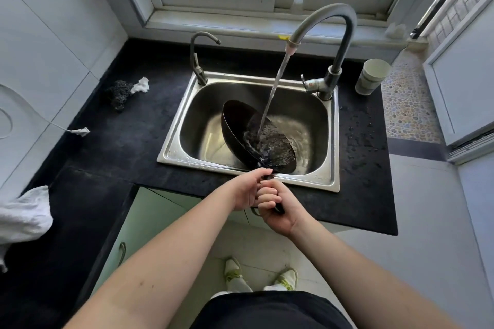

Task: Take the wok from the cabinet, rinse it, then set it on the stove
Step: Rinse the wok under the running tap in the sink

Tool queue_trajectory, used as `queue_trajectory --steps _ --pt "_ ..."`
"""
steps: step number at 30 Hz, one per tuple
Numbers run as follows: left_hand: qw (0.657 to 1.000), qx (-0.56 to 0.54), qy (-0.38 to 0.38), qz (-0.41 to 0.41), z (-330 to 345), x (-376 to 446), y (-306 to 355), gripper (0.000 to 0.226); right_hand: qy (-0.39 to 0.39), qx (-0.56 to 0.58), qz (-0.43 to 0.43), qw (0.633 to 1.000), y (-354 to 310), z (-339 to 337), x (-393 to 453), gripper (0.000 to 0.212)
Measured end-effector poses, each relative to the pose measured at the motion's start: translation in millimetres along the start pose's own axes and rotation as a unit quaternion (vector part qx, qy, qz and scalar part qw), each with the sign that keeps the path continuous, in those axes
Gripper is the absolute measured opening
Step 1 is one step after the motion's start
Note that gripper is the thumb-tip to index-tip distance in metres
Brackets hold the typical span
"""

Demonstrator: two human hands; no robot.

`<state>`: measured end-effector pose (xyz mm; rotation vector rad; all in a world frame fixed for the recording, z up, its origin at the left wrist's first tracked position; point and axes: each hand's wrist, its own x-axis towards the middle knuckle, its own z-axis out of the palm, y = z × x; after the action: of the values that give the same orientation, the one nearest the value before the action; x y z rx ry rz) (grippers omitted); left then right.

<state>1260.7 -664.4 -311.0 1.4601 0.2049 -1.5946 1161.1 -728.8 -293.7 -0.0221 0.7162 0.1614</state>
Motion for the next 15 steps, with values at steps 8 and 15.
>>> queue_trajectory --steps 8,15 --pt "0.998 -0.049 0.005 0.038 -1.3 -13.7 -7.3 0.072 -0.113 0.047 0.037 0.992 7.1 5.5 -9.4 0.049" --pt "0.995 -0.086 0.015 0.049 -6.2 -28.7 -2.6 0.055 -0.143 0.057 0.061 0.986 16.1 16.5 -7.9 0.052"
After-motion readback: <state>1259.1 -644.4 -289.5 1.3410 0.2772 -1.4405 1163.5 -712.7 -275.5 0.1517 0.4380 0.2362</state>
